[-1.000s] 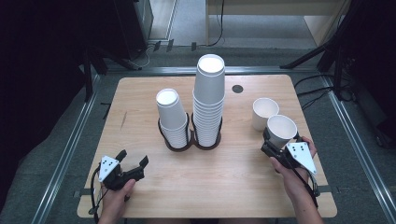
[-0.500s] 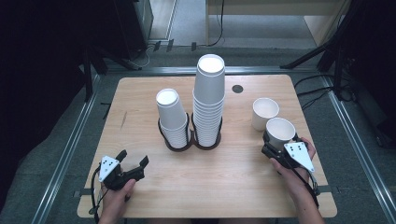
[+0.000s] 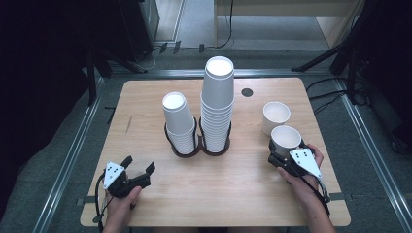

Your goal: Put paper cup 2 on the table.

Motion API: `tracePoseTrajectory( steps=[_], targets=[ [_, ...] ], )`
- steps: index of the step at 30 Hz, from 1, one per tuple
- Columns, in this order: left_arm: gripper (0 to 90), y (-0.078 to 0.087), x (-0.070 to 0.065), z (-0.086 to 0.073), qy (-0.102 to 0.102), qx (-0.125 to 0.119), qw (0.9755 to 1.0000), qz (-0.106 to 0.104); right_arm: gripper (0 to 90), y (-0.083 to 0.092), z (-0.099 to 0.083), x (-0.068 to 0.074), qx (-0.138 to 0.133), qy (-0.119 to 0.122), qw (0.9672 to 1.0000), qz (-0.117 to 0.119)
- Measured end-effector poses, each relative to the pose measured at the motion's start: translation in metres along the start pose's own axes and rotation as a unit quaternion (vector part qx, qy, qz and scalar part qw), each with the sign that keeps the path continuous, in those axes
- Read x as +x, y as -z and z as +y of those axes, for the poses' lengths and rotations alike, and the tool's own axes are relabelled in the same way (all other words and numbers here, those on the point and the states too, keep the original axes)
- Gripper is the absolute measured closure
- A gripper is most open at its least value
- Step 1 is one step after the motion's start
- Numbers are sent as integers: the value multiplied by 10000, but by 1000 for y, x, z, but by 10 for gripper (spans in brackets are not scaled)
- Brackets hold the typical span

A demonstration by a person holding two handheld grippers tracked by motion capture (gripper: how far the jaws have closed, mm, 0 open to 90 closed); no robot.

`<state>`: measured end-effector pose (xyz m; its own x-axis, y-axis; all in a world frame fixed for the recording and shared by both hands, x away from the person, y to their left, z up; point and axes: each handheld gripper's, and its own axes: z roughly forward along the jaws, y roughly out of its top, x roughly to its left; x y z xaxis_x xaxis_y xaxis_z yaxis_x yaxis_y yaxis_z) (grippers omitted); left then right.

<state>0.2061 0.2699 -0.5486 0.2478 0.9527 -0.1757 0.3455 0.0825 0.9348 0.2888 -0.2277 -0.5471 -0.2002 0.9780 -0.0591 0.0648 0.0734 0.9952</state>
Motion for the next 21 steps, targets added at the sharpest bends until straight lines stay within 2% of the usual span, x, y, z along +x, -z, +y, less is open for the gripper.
tracePoseTrajectory(
  steps=[12, 21],
  targets=[
    [70, -1, -1, 0, -27, 5, 10000, 0, 116, -2, -4, 4, 85, 52, 9999, 23],
    [70, -1, -2, -1, -54, 12, 10000, -6, 110, 0, -3, 4, 146, -14, 9999, 14]
  ],
)
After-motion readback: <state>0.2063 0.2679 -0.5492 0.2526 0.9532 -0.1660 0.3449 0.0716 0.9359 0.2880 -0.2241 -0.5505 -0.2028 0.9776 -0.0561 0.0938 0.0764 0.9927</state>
